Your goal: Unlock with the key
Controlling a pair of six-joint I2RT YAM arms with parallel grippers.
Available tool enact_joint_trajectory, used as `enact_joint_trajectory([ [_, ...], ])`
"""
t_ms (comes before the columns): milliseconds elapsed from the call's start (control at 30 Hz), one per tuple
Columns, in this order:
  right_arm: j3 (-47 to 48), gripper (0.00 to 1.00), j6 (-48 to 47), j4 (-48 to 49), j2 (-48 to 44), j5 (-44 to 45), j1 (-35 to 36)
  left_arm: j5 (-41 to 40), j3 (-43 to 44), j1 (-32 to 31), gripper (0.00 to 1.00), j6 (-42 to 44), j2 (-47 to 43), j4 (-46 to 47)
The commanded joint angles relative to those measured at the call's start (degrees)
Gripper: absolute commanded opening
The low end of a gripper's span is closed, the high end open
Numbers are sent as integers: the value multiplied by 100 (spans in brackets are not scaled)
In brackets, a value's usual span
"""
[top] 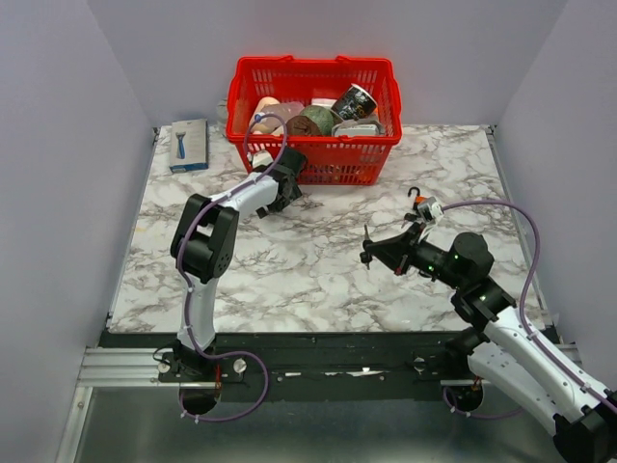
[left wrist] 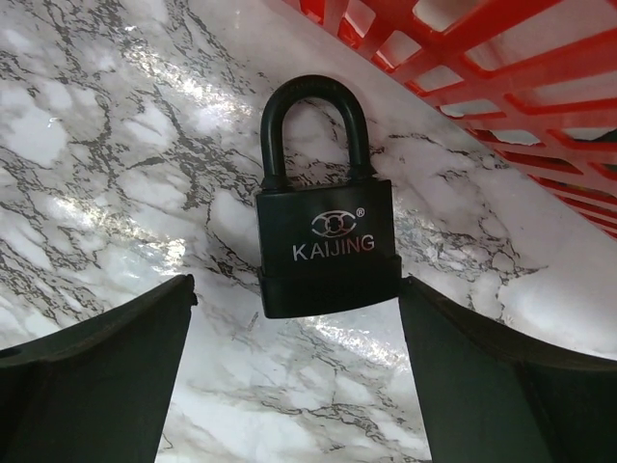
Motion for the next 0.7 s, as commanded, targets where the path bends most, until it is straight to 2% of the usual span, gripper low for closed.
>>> enact_joint_trajectory([
  [0,-134,1,-24,281,-51,-135,-38,137,441,100,91,672,562,199],
  [133,-160,1,-24,282,-60,-126,-38,85,459,100,80,716,668,138],
  [267,-204,1,-41,299,-42,-100,-39,93,30,108,63,751,572,313],
  [333,-213,1,-41,308,-25,-91,-47,93,-129,108,58,778,466,410],
  [533,-222,1,-15,334,19,-126,-38,295,-946,47,54,874,-87,612],
  [667,-239,1,-15,343,28,-135,-38,295,-1859,-199,53,945,-631,753],
])
